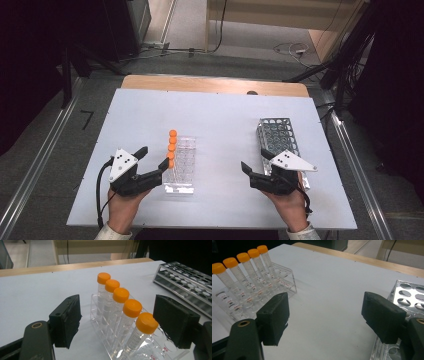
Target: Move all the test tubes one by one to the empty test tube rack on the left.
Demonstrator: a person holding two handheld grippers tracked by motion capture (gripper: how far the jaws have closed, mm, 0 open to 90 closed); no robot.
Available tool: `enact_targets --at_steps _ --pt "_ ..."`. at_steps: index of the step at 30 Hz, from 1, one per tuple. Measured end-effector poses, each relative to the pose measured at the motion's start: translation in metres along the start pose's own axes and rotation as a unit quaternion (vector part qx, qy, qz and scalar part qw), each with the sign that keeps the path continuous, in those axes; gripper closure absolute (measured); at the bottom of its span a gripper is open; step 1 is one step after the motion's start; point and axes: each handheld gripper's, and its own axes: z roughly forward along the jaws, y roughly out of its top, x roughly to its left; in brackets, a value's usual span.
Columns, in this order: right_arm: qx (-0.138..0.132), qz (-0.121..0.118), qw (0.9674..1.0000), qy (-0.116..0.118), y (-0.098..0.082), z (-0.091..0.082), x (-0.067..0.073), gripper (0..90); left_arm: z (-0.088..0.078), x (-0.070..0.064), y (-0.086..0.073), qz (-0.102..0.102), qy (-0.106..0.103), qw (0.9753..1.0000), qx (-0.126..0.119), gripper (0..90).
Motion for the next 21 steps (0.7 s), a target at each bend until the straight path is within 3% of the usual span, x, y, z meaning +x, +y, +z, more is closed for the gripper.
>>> enact_targets --at_steps 9,21 --pt "-0.011 0.005 0.9998 -0.013 0.0006 -0.0037 -0.0028 15.4 -0.0018 0.0026 0.0001 -0.003 0.004 1.0 0.0 22.3" --pt "-0.019 0.011 0.9995 -0.024 0.0008 -0.0066 -0.0061 14.8 -0.004 0.0088 0.0001 -0.005 0.011 0.9999 0.003 20.2"
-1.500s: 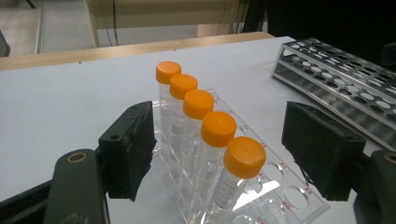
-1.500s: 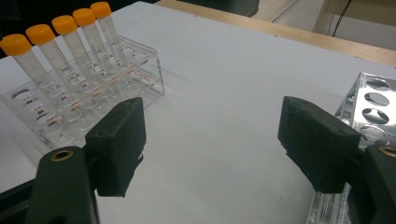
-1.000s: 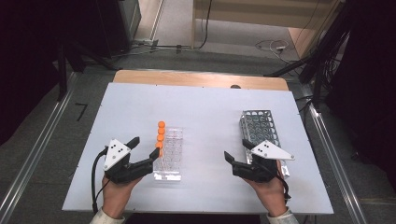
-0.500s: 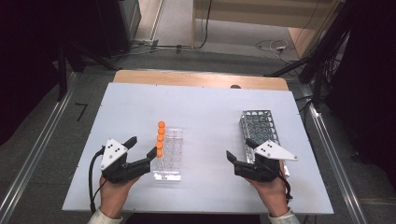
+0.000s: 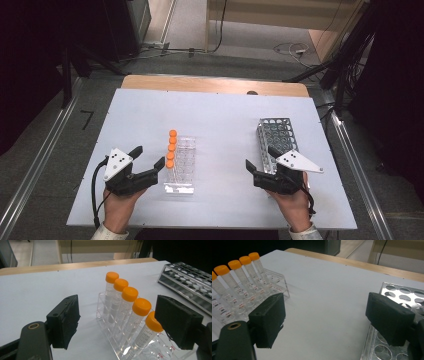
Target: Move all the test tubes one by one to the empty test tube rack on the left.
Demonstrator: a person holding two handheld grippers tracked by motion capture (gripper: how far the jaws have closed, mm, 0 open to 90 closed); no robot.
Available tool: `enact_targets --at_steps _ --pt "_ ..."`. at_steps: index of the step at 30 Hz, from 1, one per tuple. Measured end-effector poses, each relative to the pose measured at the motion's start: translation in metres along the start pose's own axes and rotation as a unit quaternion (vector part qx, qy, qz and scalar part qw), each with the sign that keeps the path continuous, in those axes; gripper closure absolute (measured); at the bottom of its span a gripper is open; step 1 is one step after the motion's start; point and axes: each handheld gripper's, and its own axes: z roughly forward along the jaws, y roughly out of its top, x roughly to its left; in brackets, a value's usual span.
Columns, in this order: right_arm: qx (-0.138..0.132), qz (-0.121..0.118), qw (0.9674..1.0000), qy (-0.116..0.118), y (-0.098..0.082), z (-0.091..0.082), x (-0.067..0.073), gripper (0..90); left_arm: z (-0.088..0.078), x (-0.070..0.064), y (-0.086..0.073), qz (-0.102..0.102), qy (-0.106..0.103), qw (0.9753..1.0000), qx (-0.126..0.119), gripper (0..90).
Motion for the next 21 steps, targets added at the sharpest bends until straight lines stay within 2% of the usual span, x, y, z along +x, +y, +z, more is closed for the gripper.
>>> enact_targets --at_steps 14,21 --pt "-0.006 0.011 0.9999 -0.008 0.0 -0.007 -0.008 15.1 -0.003 0.006 -0.001 -0.001 0.01 0.9999 -0.001 19.2" --pt "-0.007 0.015 0.9998 -0.015 -0.001 -0.01 -0.012 15.1 -0.005 0.01 -0.004 0.005 0.028 0.9996 -0.005 19.2"
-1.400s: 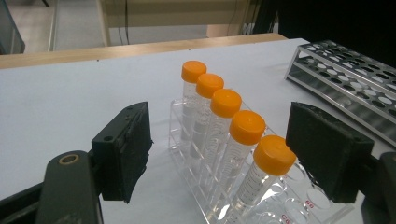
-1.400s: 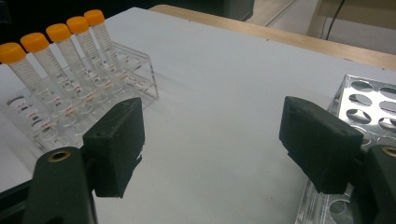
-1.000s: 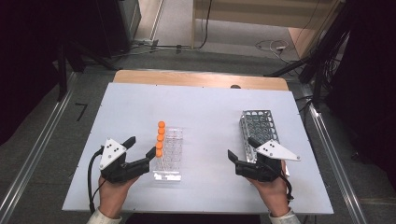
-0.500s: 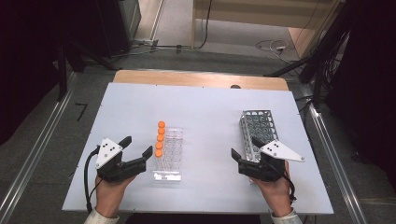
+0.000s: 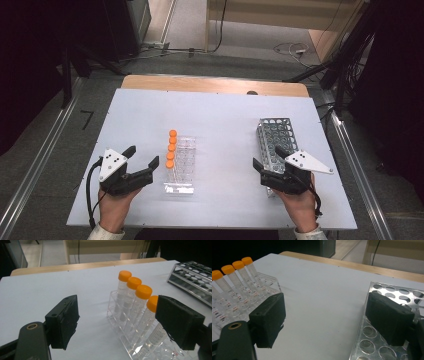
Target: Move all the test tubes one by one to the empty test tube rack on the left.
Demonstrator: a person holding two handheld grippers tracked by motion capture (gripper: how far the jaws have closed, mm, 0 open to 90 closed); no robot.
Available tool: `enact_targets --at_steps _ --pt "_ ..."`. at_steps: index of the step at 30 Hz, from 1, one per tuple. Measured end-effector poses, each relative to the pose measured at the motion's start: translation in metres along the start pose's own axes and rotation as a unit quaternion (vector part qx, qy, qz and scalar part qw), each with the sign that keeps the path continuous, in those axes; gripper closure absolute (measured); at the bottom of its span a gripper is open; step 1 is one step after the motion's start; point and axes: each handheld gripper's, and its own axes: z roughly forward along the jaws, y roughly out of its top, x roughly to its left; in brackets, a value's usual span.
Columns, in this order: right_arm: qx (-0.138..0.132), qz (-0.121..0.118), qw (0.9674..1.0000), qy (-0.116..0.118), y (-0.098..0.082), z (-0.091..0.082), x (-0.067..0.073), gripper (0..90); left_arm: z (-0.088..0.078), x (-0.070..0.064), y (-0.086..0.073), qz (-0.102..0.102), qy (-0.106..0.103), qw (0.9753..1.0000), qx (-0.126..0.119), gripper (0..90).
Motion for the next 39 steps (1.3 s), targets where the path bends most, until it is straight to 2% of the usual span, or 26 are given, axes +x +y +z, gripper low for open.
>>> enact_targets --at_steps 19,31,39 --pt "-0.006 0.012 0.9997 -0.02 -0.002 -0.013 -0.017 15.0 -0.006 0.008 -0.004 -0.001 0.014 0.9999 -0.002 19.1" --pt "-0.007 0.026 0.9988 -0.041 -0.008 -0.024 -0.035 15.1 -0.009 0.013 -0.007 -0.004 0.023 0.9997 0.0 19.1" --pt "-0.011 0.037 0.9972 -0.065 -0.015 -0.036 -0.051 15.0 -0.011 0.025 -0.01 -0.014 0.037 0.9992 0.001 19.1"
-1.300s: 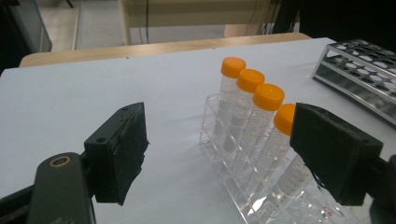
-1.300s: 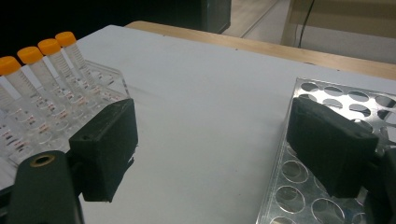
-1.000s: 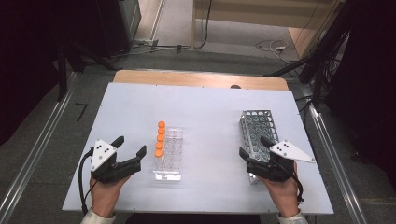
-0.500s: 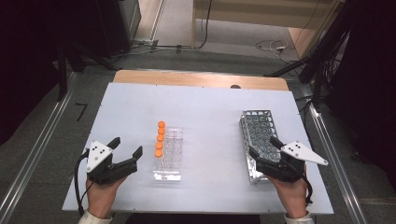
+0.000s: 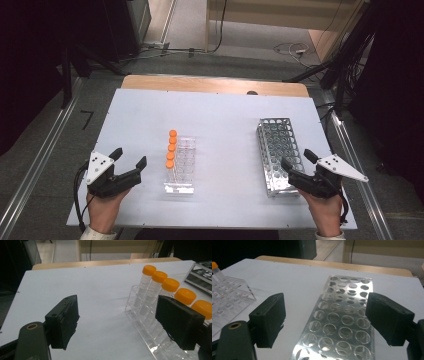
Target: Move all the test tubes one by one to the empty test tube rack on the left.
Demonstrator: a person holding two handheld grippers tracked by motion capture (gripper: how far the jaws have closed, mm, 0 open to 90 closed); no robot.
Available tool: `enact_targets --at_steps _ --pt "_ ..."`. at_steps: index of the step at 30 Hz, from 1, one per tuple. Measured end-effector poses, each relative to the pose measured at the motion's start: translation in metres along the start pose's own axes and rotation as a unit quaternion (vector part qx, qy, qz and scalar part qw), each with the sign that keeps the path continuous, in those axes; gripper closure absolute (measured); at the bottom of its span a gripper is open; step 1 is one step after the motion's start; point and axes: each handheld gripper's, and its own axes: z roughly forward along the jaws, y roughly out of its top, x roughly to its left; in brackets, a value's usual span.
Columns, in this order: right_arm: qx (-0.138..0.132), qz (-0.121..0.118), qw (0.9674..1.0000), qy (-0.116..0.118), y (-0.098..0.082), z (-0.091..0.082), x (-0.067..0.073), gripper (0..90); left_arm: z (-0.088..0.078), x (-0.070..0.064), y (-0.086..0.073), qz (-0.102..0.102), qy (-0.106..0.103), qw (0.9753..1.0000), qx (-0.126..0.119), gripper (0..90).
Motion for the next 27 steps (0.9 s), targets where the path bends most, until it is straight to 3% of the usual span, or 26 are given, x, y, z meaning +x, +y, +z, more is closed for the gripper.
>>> enact_targets --at_steps 11,22,27 --pt "0.009 0.025 0.9983 -0.052 -0.016 -0.011 -0.034 15.0 -0.001 0.013 -0.006 -0.008 0.019 0.9998 0.004 19.1" --pt "0.026 0.035 0.992 -0.119 -0.036 -0.018 -0.064 15.0 -0.001 0.021 -0.012 -0.012 0.035 0.9993 0.01 19.1" --pt "0.038 0.041 0.9892 -0.136 -0.044 -0.019 -0.075 15.0 -0.001 0.026 -0.015 -0.013 0.042 0.9989 0.015 19.1"
